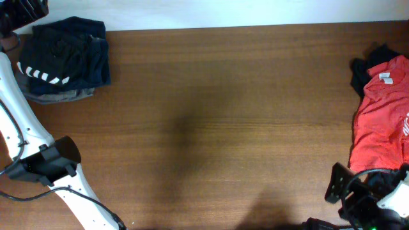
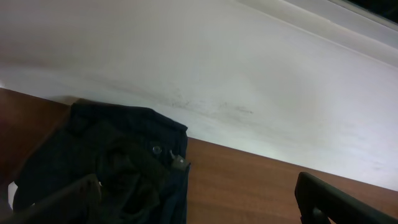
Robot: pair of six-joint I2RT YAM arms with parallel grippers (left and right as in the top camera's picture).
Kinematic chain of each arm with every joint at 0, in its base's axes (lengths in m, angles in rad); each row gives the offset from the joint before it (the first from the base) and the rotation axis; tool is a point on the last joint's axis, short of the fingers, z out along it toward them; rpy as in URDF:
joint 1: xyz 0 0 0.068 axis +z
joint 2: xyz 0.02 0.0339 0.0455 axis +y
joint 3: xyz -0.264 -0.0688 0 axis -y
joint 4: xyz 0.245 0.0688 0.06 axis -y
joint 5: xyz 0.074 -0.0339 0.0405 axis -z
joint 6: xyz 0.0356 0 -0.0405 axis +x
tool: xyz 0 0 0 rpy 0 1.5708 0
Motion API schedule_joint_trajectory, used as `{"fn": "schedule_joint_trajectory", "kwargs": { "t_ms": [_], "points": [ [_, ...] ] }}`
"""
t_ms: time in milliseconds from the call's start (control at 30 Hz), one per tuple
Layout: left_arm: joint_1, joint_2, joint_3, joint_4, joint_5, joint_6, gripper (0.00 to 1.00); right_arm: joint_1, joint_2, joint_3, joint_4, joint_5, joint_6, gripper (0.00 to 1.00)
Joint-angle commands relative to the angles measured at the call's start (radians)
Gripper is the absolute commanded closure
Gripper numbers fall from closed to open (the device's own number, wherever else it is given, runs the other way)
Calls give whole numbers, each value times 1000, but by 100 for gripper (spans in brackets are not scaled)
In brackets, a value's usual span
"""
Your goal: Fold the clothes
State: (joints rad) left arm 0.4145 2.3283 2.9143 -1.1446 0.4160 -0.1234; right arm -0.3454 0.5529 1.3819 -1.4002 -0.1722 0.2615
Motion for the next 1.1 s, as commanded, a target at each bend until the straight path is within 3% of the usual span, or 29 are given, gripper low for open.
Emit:
{"fn": "schedule_joint_trajectory", "kwargs": {
  "t_ms": [0,500,833,1067],
  "points": [
    [3,2,-4,-1,14,5,1,5,-75,-136,111,31,-38,1],
    [3,2,-4,-1,14,5,1,203,-525,-1010,984,27,-100,1],
    [3,2,-4,-1,14,6,1,267,-549,-1278,1379,84,-100,1],
    [3,2,-4,-1,14,5,1,286,-549,-1353,1475,123,-100,1]
  ]
}}
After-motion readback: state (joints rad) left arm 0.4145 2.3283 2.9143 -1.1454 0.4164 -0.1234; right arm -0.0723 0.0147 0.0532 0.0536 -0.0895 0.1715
